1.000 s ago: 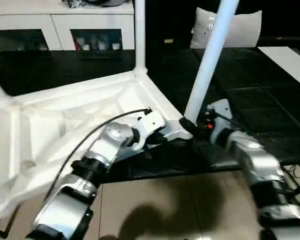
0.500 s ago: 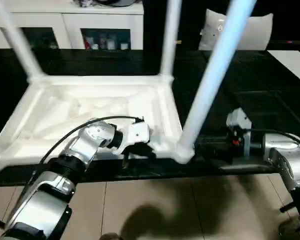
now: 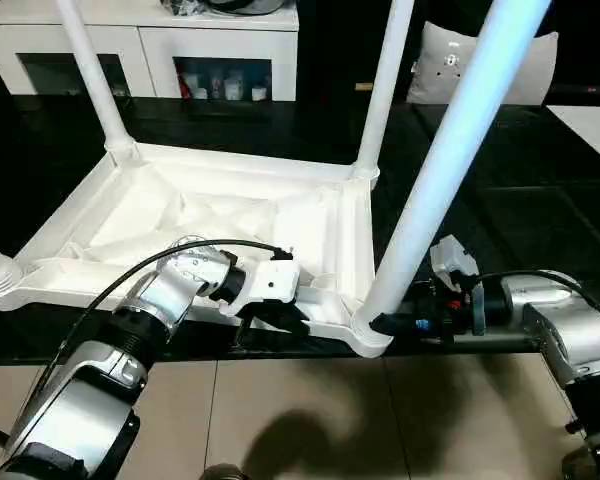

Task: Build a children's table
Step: Rotate leg to tighten

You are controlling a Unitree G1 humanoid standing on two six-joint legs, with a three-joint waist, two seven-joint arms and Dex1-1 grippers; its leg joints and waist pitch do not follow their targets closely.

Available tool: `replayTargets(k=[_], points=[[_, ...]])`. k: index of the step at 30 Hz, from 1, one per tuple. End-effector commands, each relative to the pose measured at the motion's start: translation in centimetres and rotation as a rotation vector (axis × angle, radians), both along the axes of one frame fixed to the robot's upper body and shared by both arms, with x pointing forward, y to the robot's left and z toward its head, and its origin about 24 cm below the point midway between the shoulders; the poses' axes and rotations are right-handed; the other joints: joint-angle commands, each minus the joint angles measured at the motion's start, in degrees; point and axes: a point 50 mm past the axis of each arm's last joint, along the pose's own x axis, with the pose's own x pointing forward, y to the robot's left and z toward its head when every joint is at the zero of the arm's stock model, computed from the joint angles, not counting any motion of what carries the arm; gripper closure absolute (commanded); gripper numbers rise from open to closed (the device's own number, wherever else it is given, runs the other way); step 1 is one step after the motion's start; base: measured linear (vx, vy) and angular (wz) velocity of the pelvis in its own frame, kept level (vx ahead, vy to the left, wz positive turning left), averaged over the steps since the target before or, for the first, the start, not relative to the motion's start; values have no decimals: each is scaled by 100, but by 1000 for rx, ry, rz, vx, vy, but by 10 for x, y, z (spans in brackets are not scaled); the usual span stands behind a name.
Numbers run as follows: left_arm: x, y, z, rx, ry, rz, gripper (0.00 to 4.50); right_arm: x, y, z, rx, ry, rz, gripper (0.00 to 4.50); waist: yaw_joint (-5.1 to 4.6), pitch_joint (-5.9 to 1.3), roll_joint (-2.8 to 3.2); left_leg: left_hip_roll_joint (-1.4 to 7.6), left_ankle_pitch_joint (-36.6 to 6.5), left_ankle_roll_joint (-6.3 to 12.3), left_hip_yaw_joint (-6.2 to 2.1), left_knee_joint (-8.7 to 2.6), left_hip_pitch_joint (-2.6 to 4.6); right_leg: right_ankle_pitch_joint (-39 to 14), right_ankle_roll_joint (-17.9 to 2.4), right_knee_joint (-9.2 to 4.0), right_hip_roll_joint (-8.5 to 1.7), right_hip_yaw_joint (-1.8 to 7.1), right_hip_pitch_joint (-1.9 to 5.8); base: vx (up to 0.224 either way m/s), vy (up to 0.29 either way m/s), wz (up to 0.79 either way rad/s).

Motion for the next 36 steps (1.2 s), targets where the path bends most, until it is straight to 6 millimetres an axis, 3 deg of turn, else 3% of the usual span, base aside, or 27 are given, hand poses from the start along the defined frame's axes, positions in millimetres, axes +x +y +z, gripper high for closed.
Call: replayTargets(k=[1,7,10,15,16,17,19,22,23,24,25,27,30,31,34,36], points=[[-7,-10,-5,52,6,-103,450,-4,4,-1,19,26,38,246,-29,-420,-38,117,-1014,309,40,-370,36,-964,-1357,-349,-263,207,350,0,0,0],[-7,-7,-6,41,29,-83,450,-8,5,0,64,44,26,256,-18,-402,-53,119,-1149,264,38,-389,43,-1326,-1229,-393,-274,211,349,0,0,0],[-3,-11,-5,-12,53,13,450,-5,9,1,98,23,-61,256,-5,-402,-49,116,-1095,249,32,-388,35,-1332,-1218,-384,-276,209,347,0,0,0],[7,-21,-4,-83,60,209,450,12,23,-2,109,3,-356,256,-123,-366,-42,79,-1400,15,7,-443,36,-2318,-869,-486,-280,197,318,0,0,0],[9,-27,-4,-127,84,289,450,22,31,-4,107,19,-507,256,-129,-360,-46,77,-1412,-10,4,-447,46,-2403,-820,-508,-279,196,301,0,0,0],[10,-30,-4,-143,91,318,450,25,34,-5,106,31,-566,256,-231,-347,-54,43,-1450,-141,-33,-477,-8,-2725,-672,-514,-277,163,339,0,0,0],[12,-34,-3,-164,98,358,450,30,37,-6,115,57,-652,256,-329,-349,-53,31,-1514,-154,-38,-476,8,-2845,-580,-557,-268,161,317,0,0,0],[18,-44,-1,-202,86,479,450,47,41,-7,83,41,-900,256,-434,-366,-53,17,-1464,-118,-38,-470,-16,-2693,-612,-552,-258,166,326,0,0,0],[21,-51,1,-222,70,545,450,54,43,-5,84,-8,-983,256,-505,-385,-65,24,-1394,-150,-20,-444,-5,-2409,-711,-527,-257,178,290,0,0,0],[22,-53,1,-227,64,564,450,55,43,-5,92,-13,-1005,256,-517,-399,-76,11,-1294,-100,-1,-426,2,-2249,-754,-522,-249,183,298,0,0,0],[23,-58,2,-234,54,587,450,57,44,-5,107,-13,-1041,256,-515,-398,-104,6,-1217,-54,11,-415,2,-2144,-776,-521,-239,189,302,0,0,0],[25,-67,4,-248,44,613,450,60,45,-7,52,-65,-1064,187,-502,-409,-66,16,-996,60,26,-403,-3,-1687,-914,-484,-228,203,311,0,0,0],[25,-75,6,-251,24,632,450,59,49,-9,30,-88,-1037,165,-449,-451,-77,9,-402,340,53,-352,-24,-519,-1242,-363,-204,216,368,0,0,0],[25,-75,5,-248,20,635,450,58,48,-8,46,-85,-1040,165,-433,-450,-79,9,-340,397,57,-346,-20,-385,-1276,-349,-202,217,369,0,0,0],[26,-72,5,-243,11,642,450,58,43,-7,51,-111,-1043,141,-382,-442,-59,19,-360,506,59,-347,-6,-332,-1325,-344,-213,213,376,0,0,0],[26,-70,5,-240,7,645,450,58,40,-6,54,-123,-1045,122,-376,-421,-60,22,-624,429,59,-367,-2,-694,-1270,-385,-219,209,379,0,0,0]])
